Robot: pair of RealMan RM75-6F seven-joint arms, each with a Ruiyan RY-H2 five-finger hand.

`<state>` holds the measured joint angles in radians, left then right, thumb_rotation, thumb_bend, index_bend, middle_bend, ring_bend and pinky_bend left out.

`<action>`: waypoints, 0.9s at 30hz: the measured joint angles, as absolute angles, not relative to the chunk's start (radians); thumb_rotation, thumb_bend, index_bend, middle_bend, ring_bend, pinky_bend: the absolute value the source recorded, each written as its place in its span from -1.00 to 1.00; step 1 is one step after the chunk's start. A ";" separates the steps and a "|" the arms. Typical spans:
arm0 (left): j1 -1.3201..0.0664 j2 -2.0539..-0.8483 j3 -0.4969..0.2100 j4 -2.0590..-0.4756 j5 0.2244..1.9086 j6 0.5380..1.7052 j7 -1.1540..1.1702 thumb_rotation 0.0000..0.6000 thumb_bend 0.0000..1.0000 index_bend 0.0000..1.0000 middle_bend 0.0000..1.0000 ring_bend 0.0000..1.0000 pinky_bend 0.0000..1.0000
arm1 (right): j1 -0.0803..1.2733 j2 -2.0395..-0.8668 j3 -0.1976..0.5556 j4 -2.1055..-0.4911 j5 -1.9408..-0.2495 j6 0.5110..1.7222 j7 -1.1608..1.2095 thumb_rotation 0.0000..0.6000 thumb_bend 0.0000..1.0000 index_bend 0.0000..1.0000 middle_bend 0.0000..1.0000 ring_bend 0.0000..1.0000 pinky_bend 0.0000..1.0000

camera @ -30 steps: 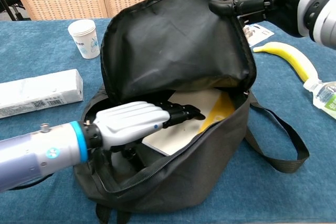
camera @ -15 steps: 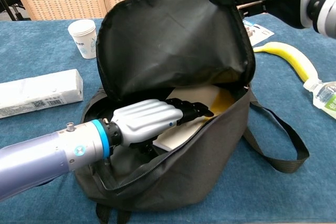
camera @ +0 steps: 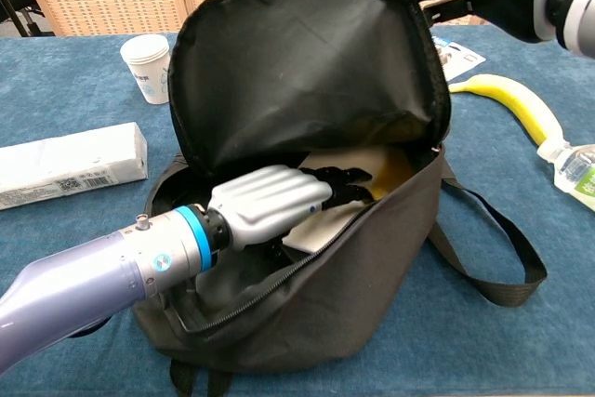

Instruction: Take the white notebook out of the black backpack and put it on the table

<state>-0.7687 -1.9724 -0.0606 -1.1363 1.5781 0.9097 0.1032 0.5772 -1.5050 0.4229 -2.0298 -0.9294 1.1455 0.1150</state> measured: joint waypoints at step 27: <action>-0.741 -1.977 -0.002 -1.015 1.704 1.189 -0.040 1.00 0.21 0.56 0.08 0.05 0.17 | 0.589 -1.503 0.440 -1.967 -0.909 1.162 0.134 1.00 0.65 0.39 0.34 0.08 0.24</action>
